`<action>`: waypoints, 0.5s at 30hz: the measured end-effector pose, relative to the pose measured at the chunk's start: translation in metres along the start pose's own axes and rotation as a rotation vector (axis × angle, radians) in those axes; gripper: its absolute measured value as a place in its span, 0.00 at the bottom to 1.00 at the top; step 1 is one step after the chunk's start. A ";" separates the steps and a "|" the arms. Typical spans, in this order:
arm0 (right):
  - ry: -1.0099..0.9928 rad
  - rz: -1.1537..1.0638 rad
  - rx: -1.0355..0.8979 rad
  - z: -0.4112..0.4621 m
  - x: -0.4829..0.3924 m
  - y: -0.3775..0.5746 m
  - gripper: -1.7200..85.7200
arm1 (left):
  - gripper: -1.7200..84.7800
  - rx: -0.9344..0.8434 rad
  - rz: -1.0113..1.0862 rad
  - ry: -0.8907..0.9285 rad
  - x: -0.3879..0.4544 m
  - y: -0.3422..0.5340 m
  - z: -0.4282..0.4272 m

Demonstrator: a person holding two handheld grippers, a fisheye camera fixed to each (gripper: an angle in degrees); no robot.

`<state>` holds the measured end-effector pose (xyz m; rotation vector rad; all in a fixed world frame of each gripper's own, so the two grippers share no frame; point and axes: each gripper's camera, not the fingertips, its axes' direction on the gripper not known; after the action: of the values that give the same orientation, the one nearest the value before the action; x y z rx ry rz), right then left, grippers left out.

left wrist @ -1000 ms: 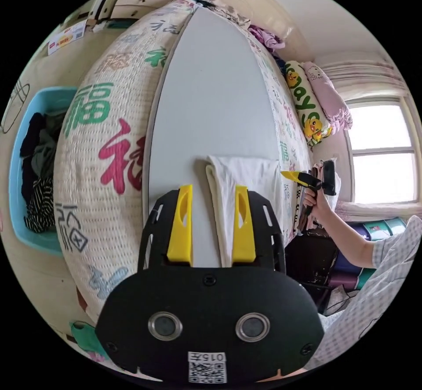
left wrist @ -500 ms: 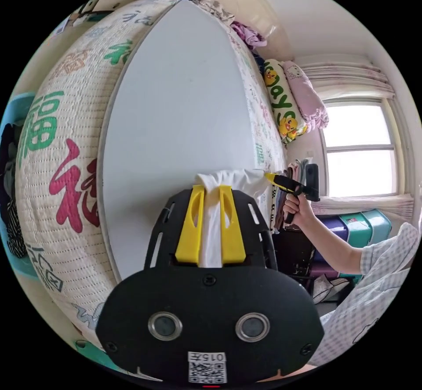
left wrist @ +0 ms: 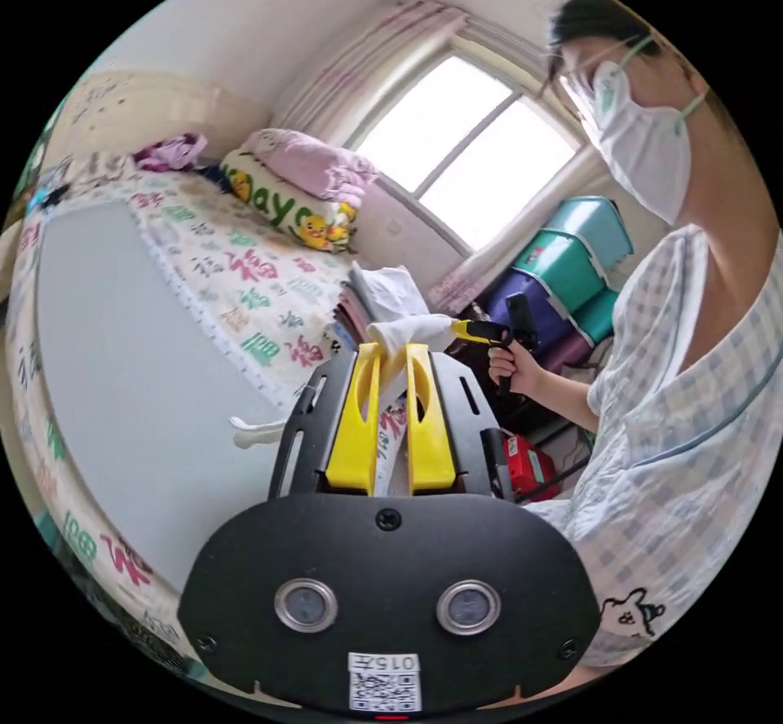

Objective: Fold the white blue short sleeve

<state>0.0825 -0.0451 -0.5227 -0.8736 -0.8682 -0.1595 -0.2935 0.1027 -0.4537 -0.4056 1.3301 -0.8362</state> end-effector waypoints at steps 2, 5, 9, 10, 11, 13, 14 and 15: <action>0.020 -0.015 0.040 -0.048 0.015 0.013 0.04 | 0.08 0.001 0.049 0.096 0.025 -0.026 0.051; 0.085 -0.059 0.108 -0.130 0.047 0.027 0.03 | 0.08 0.011 0.070 0.204 0.053 -0.060 0.128; 0.191 -0.155 0.188 -0.225 0.108 0.014 0.03 | 0.08 0.044 0.096 0.231 0.080 -0.108 0.232; 0.223 -0.176 0.190 -0.243 0.134 0.002 0.03 | 0.08 0.047 0.090 0.216 0.083 -0.126 0.270; 0.239 -0.181 0.188 -0.250 0.149 -0.006 0.03 | 0.08 0.044 0.059 0.202 0.082 -0.145 0.309; 0.317 -0.178 0.152 -0.260 0.220 -0.045 0.03 | 0.08 0.057 0.017 0.168 0.072 -0.170 0.367; 0.342 -0.172 0.136 -0.258 0.241 -0.056 0.03 | 0.08 0.065 -0.025 0.115 0.062 -0.187 0.409; 0.408 -0.127 0.098 -0.249 0.287 -0.079 0.04 | 0.08 0.062 -0.028 0.073 0.057 -0.195 0.430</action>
<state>0.3846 -0.2169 -0.3508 -0.6629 -0.5430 -0.3885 0.0595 -0.1502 -0.2591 -0.3485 1.3648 -0.9208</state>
